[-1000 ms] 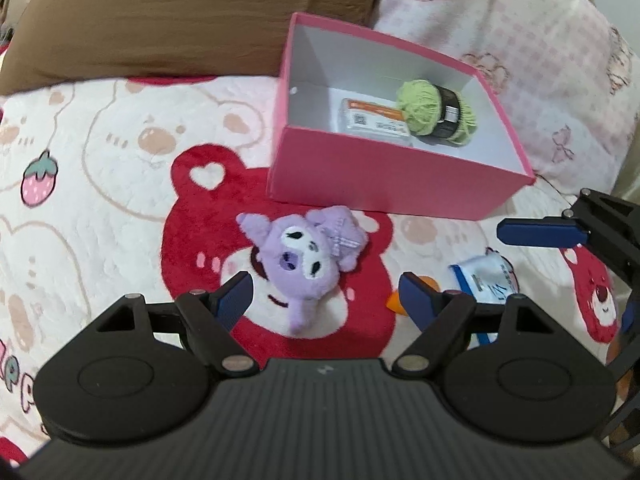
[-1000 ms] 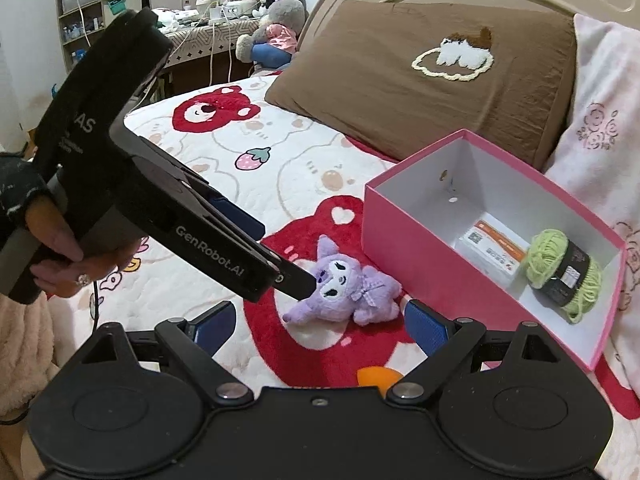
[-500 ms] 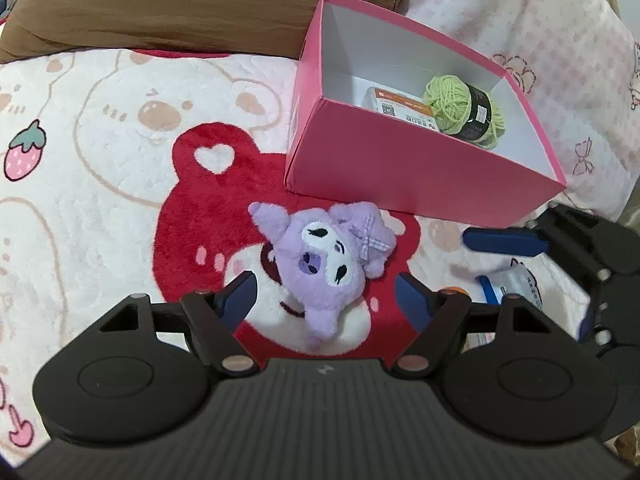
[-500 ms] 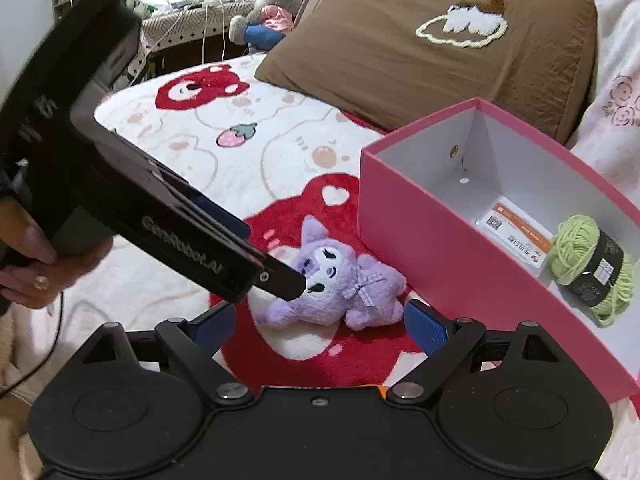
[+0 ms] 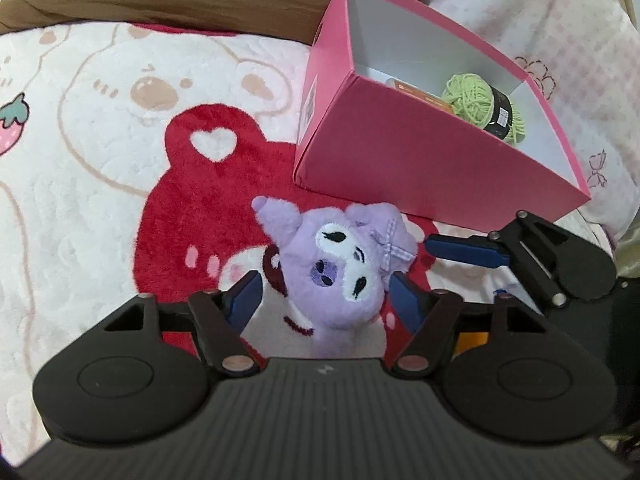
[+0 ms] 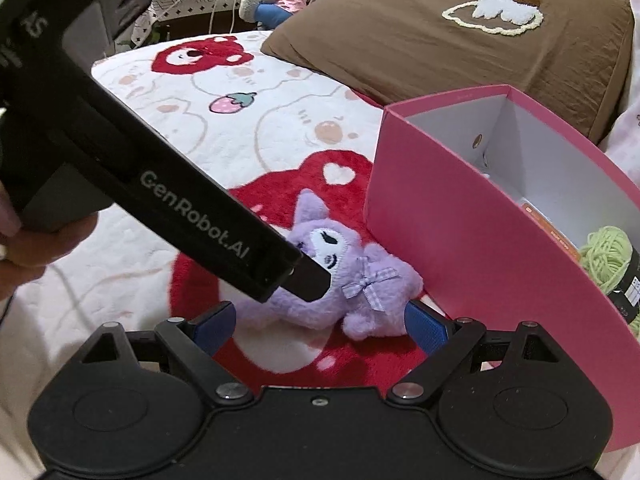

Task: Organize objects
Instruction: 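Lower the open left gripper around the purple plush toy's head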

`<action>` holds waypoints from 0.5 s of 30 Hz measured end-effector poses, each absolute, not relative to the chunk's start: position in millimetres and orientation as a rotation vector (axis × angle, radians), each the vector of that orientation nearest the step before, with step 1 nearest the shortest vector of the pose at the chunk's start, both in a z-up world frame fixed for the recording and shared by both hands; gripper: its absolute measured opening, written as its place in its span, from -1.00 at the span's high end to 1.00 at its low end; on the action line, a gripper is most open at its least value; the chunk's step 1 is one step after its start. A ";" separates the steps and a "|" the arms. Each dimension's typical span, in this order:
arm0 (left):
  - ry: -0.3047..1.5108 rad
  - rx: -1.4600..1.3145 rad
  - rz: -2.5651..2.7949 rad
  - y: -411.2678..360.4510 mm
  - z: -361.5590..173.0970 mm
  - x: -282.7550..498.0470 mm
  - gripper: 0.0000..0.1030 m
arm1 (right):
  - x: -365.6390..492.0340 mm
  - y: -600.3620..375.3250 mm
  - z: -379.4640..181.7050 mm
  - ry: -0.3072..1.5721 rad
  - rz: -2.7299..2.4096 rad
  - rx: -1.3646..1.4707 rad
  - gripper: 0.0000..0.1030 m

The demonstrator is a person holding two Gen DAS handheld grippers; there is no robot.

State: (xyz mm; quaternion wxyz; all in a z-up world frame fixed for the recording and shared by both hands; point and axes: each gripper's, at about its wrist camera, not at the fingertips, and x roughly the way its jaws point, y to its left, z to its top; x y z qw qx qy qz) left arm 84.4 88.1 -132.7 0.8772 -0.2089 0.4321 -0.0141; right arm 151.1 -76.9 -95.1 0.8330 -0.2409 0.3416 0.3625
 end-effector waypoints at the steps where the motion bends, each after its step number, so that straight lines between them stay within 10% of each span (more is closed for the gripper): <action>1: 0.900 -0.438 -0.027 88.9 -134.7 85.7 -0.24 | 151.8 -74.5 -99.2 0.723 0.760 -0.527 -0.81; 15: 0.927 -0.530 -0.044 97.0 -148.9 91.8 0.01 | 176.2 -84.3 -107.8 0.833 0.756 -0.336 -0.82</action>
